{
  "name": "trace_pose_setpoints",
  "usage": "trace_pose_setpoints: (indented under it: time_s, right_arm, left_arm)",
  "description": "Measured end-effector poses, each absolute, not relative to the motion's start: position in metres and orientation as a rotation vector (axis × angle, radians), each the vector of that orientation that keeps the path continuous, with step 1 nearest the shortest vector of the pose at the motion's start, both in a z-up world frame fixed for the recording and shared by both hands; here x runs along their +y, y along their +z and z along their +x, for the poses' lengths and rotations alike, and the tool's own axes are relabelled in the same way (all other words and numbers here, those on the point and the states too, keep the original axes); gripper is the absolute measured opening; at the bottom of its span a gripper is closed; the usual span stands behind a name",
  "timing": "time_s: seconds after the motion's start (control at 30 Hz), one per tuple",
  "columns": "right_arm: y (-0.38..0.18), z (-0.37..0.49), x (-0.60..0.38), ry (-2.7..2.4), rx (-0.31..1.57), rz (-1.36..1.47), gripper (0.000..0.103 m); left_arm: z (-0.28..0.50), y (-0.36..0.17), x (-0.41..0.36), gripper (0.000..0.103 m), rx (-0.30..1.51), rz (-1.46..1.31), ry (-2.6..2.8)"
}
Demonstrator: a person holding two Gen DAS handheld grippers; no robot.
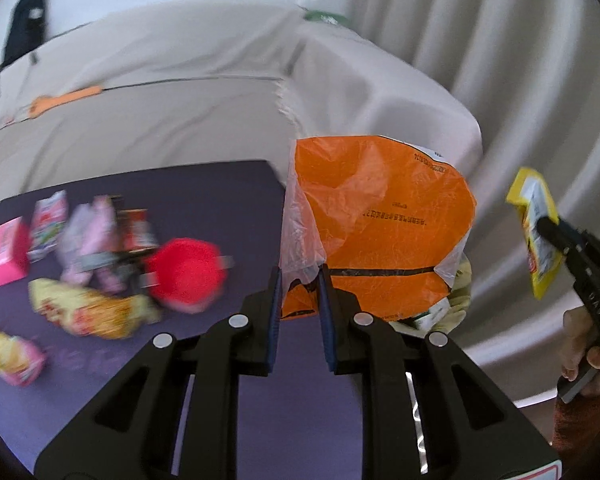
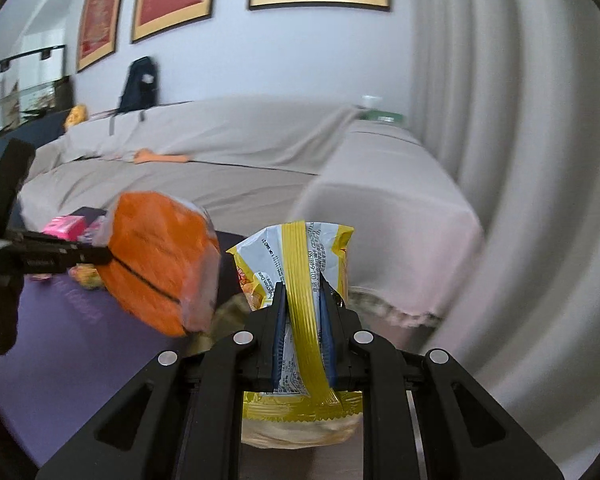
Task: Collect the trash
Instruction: 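Carry the orange bag and yellow wrapper over the trash bag with both grippers, then release the orange bag and yellow wrapper into the trash bag with both grippers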
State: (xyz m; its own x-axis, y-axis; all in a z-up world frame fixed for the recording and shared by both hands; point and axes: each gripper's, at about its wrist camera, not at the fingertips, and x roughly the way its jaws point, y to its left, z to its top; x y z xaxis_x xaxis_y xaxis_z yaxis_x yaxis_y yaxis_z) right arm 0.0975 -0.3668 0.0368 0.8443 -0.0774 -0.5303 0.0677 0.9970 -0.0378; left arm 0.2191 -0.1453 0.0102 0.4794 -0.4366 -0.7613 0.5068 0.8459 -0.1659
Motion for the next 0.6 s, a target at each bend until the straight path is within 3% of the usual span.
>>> trace_pose_setpoints:
  time_s: [0.23, 0.47, 0.6]
  right_arm:
    - [0.023, 0.102, -0.408, -0.089, 0.542, 0.074, 0.017]
    - [-0.008, 0.141, -0.413, -0.030, 0.597, 0.119, 0.016]
    - [-0.047, 0.175, -0.411, -0.011, 0.700, 0.171, 0.017]
  left_arm:
    - [0.240, -0.032, -0.233, 0.016, 1.014, 0.126, -0.651]
    - [0.248, -0.070, -0.265, 0.017, 1.105, 0.108, -0.719]
    - [0.254, -0.070, -0.251, 0.036, 1.103, 0.049, -0.764]
